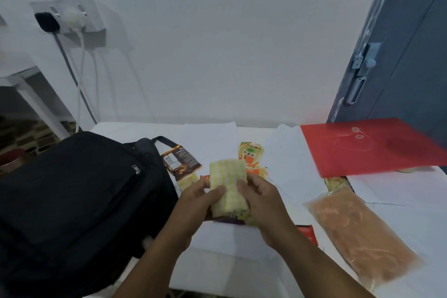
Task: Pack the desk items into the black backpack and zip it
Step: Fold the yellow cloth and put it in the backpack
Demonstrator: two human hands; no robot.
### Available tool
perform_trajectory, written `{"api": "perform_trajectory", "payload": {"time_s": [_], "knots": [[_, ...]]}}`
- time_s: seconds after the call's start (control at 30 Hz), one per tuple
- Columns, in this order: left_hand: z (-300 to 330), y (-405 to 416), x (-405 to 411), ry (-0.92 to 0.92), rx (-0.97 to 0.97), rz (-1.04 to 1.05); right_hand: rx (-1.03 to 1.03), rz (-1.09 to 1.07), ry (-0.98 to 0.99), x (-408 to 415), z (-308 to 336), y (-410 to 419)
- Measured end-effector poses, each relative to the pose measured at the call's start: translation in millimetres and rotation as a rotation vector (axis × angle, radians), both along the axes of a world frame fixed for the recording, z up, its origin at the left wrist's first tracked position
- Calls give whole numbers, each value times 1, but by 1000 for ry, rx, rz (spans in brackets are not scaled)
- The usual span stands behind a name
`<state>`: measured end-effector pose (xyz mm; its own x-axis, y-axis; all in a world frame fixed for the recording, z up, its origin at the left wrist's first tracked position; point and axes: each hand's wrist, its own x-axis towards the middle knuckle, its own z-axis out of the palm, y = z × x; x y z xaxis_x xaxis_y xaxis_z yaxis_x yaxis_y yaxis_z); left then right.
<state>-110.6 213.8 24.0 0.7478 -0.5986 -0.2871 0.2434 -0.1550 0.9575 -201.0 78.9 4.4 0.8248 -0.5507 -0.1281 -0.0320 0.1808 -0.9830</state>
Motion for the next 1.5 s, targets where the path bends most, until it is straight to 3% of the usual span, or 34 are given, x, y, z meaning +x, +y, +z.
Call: {"api": "perform_trajectory", "payload": {"time_s": [0.17, 0.23, 0.33, 0.4, 0.47, 0.53, 0.67, 0.77, 0.83, 0.93, 1.0, 1.1, 1.3, 1.5], "knots": [[-18, 34, 12, -280, 165, 51, -26, -43, 9, 8, -12, 24], [-29, 57, 26, -530, 276, 115, -31, -48, 28, 18, -15, 35], [-48, 98, 56, -981, 742, -2, -29, -46, 40, 37, -14, 59], [-55, 126, 78, -1107, 1002, -53, -4, -54, 47, 52, -12, 77], [-45, 150, 104, -1186, 1059, -45, 7, -43, 51, 65, -13, 94], [-31, 184, 143, -1176, 1065, -99, 1, -42, 49, 84, -14, 120], [5, 226, 204, -945, 1098, -183, 25, -74, -7, 111, -4, 161], [12, 241, 225, -1077, 1163, -120, -51, -100, 36, 129, -1, 192], [10, 245, 232, -1206, 1044, -133, -87, -112, 99, 135, -4, 207], [-1, 241, 226, -1008, 883, -290, -74, -132, 175, 141, -7, 220], [-7, 234, 215, -869, 953, -278, -68, -170, 208, 147, -8, 225], [-11, 225, 207, -909, 1092, -318, -88, -202, 237, 154, -6, 226], [54, 241, 256, -744, 748, -153, -64, -246, 218, 168, 0, 225], [97, 235, 274, -760, 663, -92, -51, -147, 229, 223, 8, 235]]}}
